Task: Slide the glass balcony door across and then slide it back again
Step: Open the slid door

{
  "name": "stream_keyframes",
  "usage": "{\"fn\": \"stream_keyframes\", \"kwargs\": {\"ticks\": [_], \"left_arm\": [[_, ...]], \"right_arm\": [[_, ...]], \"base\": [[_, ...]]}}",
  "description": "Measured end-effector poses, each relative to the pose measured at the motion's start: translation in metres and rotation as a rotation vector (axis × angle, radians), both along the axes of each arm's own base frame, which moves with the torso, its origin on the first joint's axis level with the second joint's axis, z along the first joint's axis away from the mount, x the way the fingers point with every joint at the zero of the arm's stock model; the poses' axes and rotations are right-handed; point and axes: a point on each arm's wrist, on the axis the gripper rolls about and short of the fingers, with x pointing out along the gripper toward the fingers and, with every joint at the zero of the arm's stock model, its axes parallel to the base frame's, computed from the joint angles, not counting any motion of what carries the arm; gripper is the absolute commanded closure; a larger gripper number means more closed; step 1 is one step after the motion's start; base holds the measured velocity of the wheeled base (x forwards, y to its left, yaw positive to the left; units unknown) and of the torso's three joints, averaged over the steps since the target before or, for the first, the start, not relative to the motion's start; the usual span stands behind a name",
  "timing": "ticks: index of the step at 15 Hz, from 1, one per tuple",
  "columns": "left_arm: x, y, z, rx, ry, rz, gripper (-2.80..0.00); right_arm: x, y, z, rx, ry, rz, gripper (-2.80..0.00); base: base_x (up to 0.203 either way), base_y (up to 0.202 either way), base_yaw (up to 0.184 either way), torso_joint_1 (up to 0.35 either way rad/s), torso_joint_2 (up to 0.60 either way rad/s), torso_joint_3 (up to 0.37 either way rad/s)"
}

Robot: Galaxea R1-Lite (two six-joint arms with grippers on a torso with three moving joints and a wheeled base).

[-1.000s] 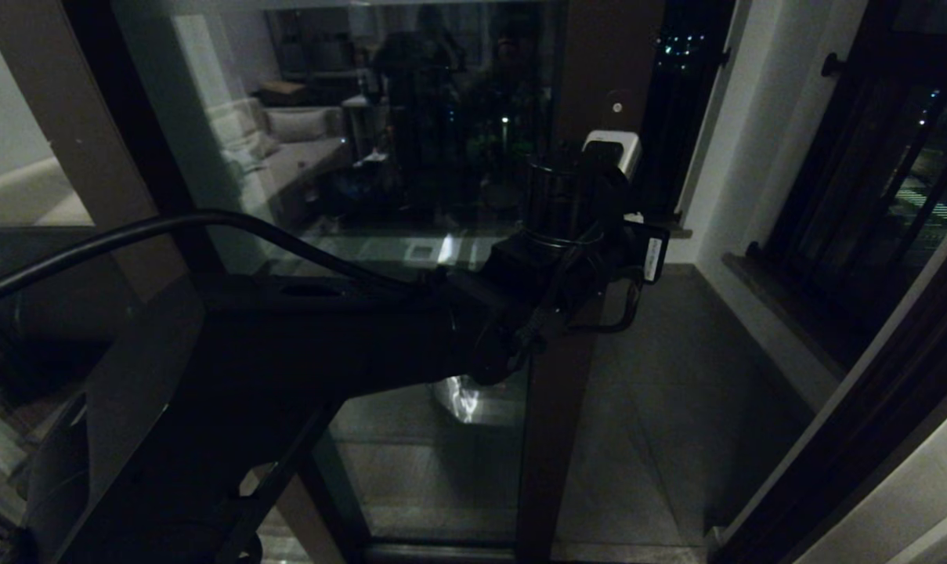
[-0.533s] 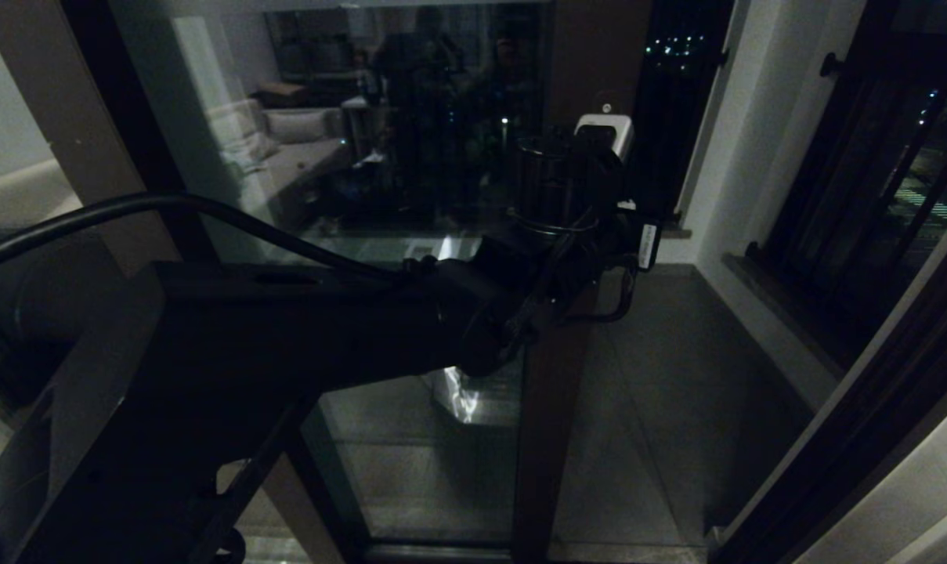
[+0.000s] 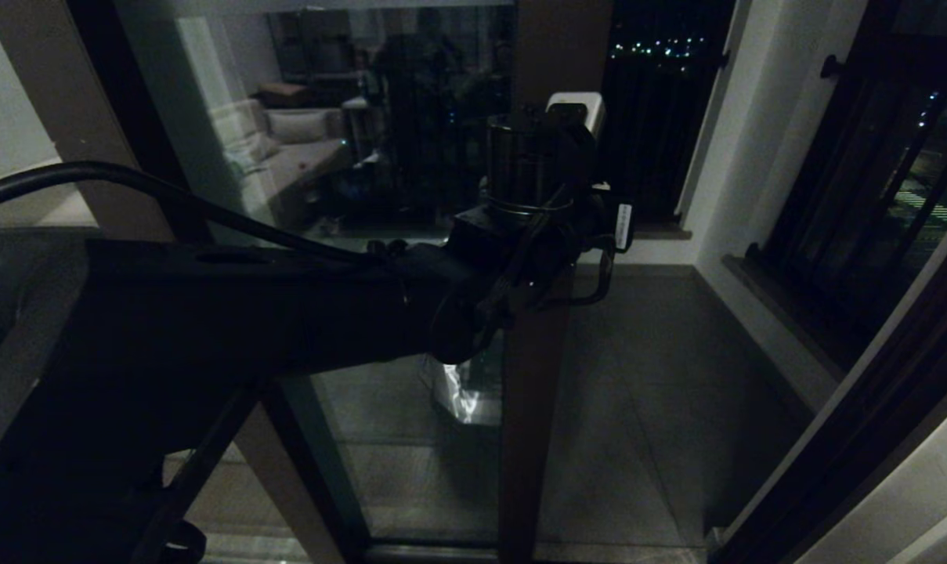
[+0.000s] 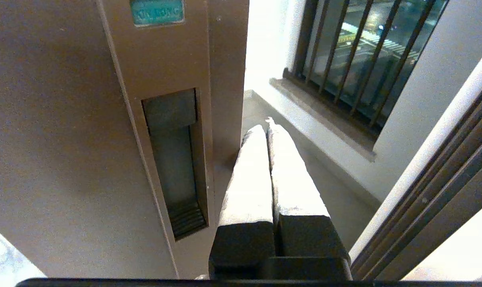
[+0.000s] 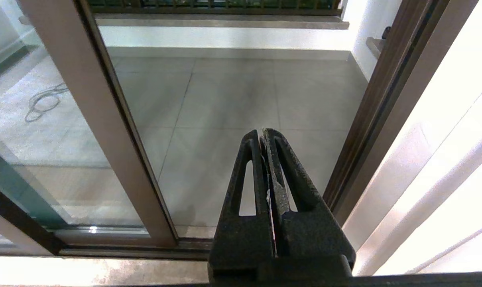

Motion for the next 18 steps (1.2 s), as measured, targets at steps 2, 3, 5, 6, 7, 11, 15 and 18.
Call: {"fn": "stream_keyframes", "kwargs": {"ticks": [2,3,5,6,7,11,15,18], "left_arm": [[-0.007,0.007,0.004,0.007,0.01,0.007,0.0],[-0.015,0.007,0.007,0.008,0.013,0.012,0.0],[-0.034,0.002,0.018,-0.006,0.001,-0.011,0.0],[-0.042,0.0,0.024,-0.013,-0.007,-0.029,0.0],[-0.05,-0.002,0.027,-0.012,-0.011,-0.045,0.0],[-0.056,0.0,0.033,-0.022,-0.016,-0.035,0.0],[-0.053,-0.006,0.039,-0.047,-0.039,-0.044,0.0],[-0.045,-0.011,0.035,-0.039,-0.033,-0.039,0.0]], "right_arm": [[0.0,0.0,0.0,0.0,0.0,0.0,0.0],[0.0,0.0,0.0,0.0,0.0,-0.001,0.0],[0.0,0.0,0.0,0.0,0.0,0.0,0.0],[0.0,0.0,0.0,0.0,0.0,0.0,0.0],[0.0,0.0,0.0,0.0,0.0,0.0,0.0],[0.0,0.0,0.0,0.0,0.0,-0.001,0.0],[0.0,0.0,0.0,0.0,0.0,0.0,0.0],[0.0,0.0,0.0,0.0,0.0,0.0,0.0]], "base": [[0.0,0.0,0.0,0.0,0.0,0.0],[0.0,0.0,0.0,0.0,0.0,0.0],[0.0,0.0,0.0,0.0,0.0,0.0],[0.0,0.0,0.0,0.0,0.0,0.0],[0.0,0.0,0.0,0.0,0.0,0.0],[0.0,0.0,0.0,0.0,0.0,0.0],[0.0,0.0,0.0,0.0,0.0,0.0],[0.0,0.0,0.0,0.0,0.0,0.0]]}}
